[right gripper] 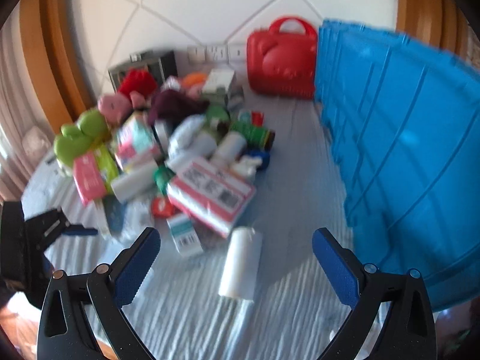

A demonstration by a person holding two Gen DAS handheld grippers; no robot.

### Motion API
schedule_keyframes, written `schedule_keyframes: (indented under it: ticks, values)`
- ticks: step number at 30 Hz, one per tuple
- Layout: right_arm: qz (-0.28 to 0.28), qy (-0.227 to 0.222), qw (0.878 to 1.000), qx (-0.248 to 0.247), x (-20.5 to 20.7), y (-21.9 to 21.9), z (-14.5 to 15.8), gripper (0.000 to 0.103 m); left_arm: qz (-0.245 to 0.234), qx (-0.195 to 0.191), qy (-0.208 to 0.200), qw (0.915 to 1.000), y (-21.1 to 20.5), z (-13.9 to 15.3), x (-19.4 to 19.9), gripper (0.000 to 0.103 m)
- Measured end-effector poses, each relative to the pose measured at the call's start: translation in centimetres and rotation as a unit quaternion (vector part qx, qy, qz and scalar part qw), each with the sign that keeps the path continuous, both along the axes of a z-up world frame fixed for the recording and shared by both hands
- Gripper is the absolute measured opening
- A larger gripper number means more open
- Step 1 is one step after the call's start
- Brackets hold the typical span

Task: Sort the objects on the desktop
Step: 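Move both open tools back to the pile on the table, then grasp a white paper roll with the right tool while the left tool grasps the clear floss-pick box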

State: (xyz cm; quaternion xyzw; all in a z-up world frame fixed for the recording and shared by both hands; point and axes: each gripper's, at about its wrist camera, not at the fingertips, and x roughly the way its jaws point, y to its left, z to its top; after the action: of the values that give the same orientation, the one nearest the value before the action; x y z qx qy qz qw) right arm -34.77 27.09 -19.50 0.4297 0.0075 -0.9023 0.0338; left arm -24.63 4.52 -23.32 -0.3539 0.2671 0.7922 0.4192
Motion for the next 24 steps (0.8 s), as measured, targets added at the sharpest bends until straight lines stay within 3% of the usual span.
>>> schedule_keyframes:
  ticks: [2,7,10,13,15,17,19,21,22,24]
  values:
    - [-0.002,-0.031,1.0,0.0,-0.5,0.1,-2.6,0.103,-0.034,0.0,-0.023,0.9992,0.4,-1.4,-0.3,0.084]
    - [-0.006,-0.099,0.995,-0.013,-1.7,0.0,-8.1,0.103,-0.096,-0.032,-0.033,0.9943,1.0,-3.7,-1.9,0.084]
    - [-0.005,-0.124,0.992,-0.009,-2.4,-0.4,-10.5,0.103,-0.129,-0.046,-0.068,0.9883,1.1,-5.1,-3.2,0.084]
    - [-0.012,-0.145,0.989,0.013,-3.4,-0.6,-12.4,0.102,-0.135,-0.043,-0.099,0.9849,0.8,-5.8,-3.6,0.077]
    - [-0.021,-0.156,0.987,0.024,-3.9,-0.6,-13.2,0.1,-0.124,-0.038,-0.096,0.9869,0.5,-5.7,-3.2,0.07]
    - [-0.026,-0.171,0.984,0.03,-4.3,-0.4,-14.1,0.076,-0.103,-0.037,-0.096,0.9893,0.3,-5.6,-2.7,0.065]
    - [-0.039,-0.186,0.982,0.017,-4.5,0.0,-14.8,0.074,-0.075,-0.032,-0.096,0.992,0.0,-5.6,-2.1,0.06]
    - [-0.035,-0.181,0.983,0.019,-4.5,-0.1,-14.5,0.051,-0.04,-0.023,-0.096,0.9943,-0.2,-5.6,-1.6,0.06]
    - [-0.035,-0.179,0.983,0.016,-4.5,-0.1,-14.3,0.045,-0.023,-0.019,-0.096,0.9949,-0.2,-5.6,-1.3,0.06]
    - [-0.037,-0.169,0.985,-0.004,-4.1,0.0,-13.4,0.045,0.005,0.001,-0.104,0.9945,-0.4,-5.4,-1.0,0.06]
